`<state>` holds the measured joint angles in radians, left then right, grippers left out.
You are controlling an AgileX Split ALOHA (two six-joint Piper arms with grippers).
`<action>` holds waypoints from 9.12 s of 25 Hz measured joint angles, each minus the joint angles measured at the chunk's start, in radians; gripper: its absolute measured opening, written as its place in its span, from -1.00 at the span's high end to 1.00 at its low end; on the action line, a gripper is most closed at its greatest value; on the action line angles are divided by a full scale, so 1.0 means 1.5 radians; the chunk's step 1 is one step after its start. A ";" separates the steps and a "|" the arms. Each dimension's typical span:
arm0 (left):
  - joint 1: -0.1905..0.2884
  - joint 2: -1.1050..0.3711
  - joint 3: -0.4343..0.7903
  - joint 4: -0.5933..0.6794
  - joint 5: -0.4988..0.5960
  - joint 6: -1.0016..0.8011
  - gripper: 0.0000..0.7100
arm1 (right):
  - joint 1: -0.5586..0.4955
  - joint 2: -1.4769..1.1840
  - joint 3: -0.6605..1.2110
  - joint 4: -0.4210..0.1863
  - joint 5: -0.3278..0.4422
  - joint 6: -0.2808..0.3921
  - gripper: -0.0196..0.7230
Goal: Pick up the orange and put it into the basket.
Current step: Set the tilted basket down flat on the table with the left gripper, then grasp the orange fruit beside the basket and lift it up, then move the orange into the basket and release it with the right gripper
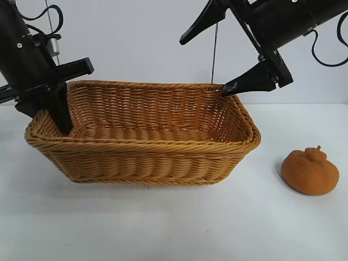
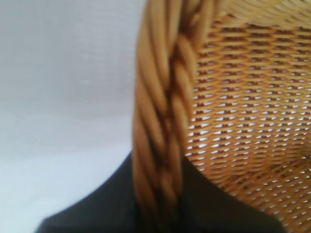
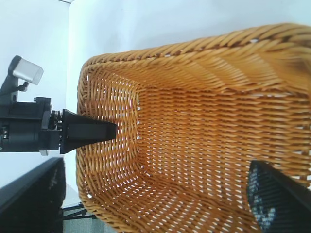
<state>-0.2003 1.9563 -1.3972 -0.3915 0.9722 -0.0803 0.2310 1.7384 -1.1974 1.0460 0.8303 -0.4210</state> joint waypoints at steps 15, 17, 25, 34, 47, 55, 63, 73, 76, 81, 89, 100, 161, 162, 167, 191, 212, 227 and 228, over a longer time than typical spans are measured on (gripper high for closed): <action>-0.001 0.077 0.000 -0.007 -0.016 0.026 0.33 | 0.000 0.000 0.000 0.000 0.000 0.000 -0.92; -0.001 0.077 0.000 -0.012 -0.015 0.027 -0.11 | 0.000 0.000 0.000 0.000 0.000 0.000 -0.92; -0.001 0.068 -0.026 -0.012 0.053 0.028 -0.61 | 0.000 0.000 0.000 0.000 0.000 0.000 -0.92; -0.001 -0.042 -0.098 0.122 0.097 0.028 -0.62 | 0.000 0.000 0.000 0.000 0.000 0.000 -0.92; 0.074 -0.064 -0.139 0.252 0.157 0.010 -0.62 | 0.000 0.000 0.000 0.000 0.000 0.000 -0.92; 0.077 -0.076 -0.133 0.257 0.160 0.010 -0.62 | 0.000 0.000 0.000 -0.003 0.000 0.000 -0.92; 0.077 -0.252 0.029 0.251 0.161 0.020 -0.62 | 0.000 0.000 0.000 -0.004 0.000 0.000 -0.92; 0.077 -0.602 0.297 0.251 0.162 0.021 -0.62 | 0.000 0.000 0.000 -0.005 0.000 0.000 -0.92; 0.077 -0.706 0.365 0.251 0.162 0.021 -0.62 | 0.000 0.000 0.000 -0.005 0.000 0.000 -0.92; 0.077 -0.875 0.481 0.251 0.116 0.021 -0.62 | 0.000 0.000 0.000 -0.005 0.003 0.000 -0.92; 0.077 -1.068 0.587 0.251 0.054 0.021 -0.62 | 0.000 0.000 0.000 -0.005 0.020 0.000 -0.92; 0.077 -1.250 0.595 0.250 0.059 0.022 -0.62 | 0.000 0.000 -0.049 -0.046 0.086 0.003 -0.92; 0.077 -1.307 0.596 0.248 0.061 0.022 -0.62 | -0.139 0.226 -0.197 -0.585 0.212 0.264 0.86; 0.077 -1.307 0.596 0.248 0.061 0.022 -0.62 | -0.139 0.209 -0.197 -0.583 0.212 0.264 0.86; 0.077 -1.307 0.596 0.248 0.061 0.022 -0.62 | -0.139 0.112 -0.197 -0.546 0.210 0.262 0.86; 0.077 -1.307 0.596 0.248 0.061 0.022 -0.62 | 0.194 0.075 -0.199 -0.412 0.007 0.263 0.86; 0.077 -1.307 0.596 0.248 0.061 0.022 -0.62 | 0.250 0.254 -0.199 -0.411 -0.108 0.275 0.86; 0.077 -1.307 0.596 0.248 0.061 0.022 -0.62 | 0.250 0.122 -0.208 -0.436 -0.058 0.281 -0.90; 0.077 -1.307 0.596 0.248 0.061 0.022 -0.62 | 0.250 0.111 -0.218 -0.441 -0.033 0.281 -0.90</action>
<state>-0.0841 -0.0042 -0.5029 -0.0189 1.0635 -0.0466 0.6063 1.9045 -1.5246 0.3842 0.7808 0.0000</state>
